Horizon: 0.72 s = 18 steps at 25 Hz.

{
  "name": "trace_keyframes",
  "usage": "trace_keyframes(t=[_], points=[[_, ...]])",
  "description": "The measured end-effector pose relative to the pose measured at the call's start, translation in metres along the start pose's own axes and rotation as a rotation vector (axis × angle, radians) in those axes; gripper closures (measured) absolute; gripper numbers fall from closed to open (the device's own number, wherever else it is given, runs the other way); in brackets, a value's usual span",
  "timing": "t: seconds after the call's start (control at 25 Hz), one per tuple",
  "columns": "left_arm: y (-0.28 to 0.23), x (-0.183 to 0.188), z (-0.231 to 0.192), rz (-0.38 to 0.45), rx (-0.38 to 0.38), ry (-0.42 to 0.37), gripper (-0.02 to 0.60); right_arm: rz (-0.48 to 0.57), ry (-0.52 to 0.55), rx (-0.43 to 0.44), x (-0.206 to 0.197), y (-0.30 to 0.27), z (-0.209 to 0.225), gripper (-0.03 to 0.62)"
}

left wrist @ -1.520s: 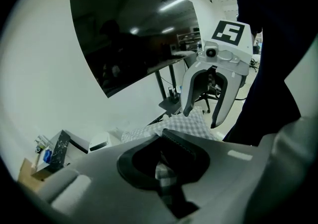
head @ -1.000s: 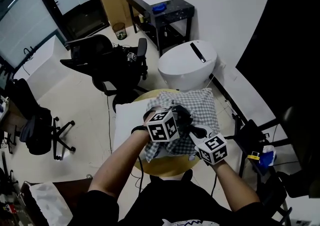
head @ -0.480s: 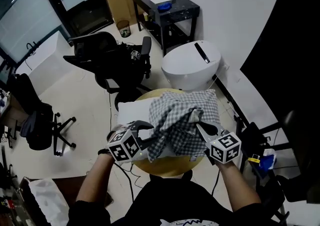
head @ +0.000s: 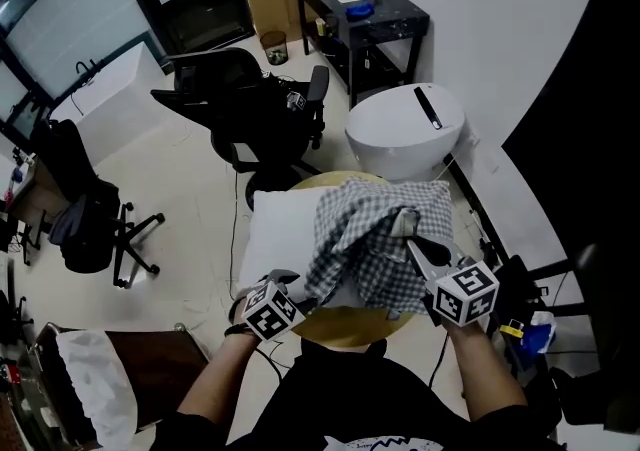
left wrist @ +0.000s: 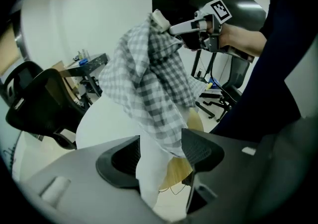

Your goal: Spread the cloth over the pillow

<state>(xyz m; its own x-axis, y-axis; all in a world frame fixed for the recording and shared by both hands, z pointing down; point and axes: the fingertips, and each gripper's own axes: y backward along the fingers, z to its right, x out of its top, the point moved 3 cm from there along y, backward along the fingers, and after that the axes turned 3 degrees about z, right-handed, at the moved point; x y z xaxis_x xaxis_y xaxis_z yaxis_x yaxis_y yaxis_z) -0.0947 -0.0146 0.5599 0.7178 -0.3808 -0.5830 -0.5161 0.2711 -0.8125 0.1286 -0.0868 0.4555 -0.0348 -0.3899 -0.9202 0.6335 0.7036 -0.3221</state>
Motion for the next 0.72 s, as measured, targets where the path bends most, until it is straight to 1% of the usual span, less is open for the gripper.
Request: trace_keyframes(t=[0.08,0.16,0.2,0.28,0.32,0.4,0.52,0.56,0.64,0.72], points=[[-0.004,-0.004,-0.001,0.007,0.0,0.049,0.33,0.002,0.007,0.014,0.001,-0.001,-0.002,0.577],[-0.011,-0.007,0.003,0.018,-0.035,0.097,0.33,0.002,0.013,0.029,0.002,-0.002,-0.004,0.577],[-0.014,-0.008,0.005,0.021,-0.047,0.111,0.33,0.002,0.017,0.037,0.002,-0.002,-0.005,0.577],[-0.02,-0.009,0.007,0.027,-0.04,0.103,0.331,0.002,0.028,0.052,0.003,-0.001,-0.008,0.577],[-0.022,-0.009,0.007,0.035,-0.03,0.093,0.354,0.002,0.035,0.059,0.003,0.0,-0.01,0.577],[-0.026,-0.011,0.01,0.044,-0.011,0.091,0.439,-0.002,0.046,0.076,0.003,0.001,-0.012,0.577],[-0.027,-0.018,0.011,0.026,0.044,0.098,0.56,-0.01,0.068,0.105,0.002,0.006,-0.017,0.577],[-0.025,-0.019,0.01,0.027,0.065,0.1,0.578,-0.011,0.076,0.113,0.002,0.008,-0.018,0.577],[-0.018,-0.019,0.005,0.038,0.113,0.101,0.578,-0.009,0.091,0.127,0.004,0.014,-0.019,0.577],[-0.006,-0.018,-0.005,0.034,0.173,0.086,0.579,-0.003,0.103,0.143,0.006,0.019,-0.02,0.577]])
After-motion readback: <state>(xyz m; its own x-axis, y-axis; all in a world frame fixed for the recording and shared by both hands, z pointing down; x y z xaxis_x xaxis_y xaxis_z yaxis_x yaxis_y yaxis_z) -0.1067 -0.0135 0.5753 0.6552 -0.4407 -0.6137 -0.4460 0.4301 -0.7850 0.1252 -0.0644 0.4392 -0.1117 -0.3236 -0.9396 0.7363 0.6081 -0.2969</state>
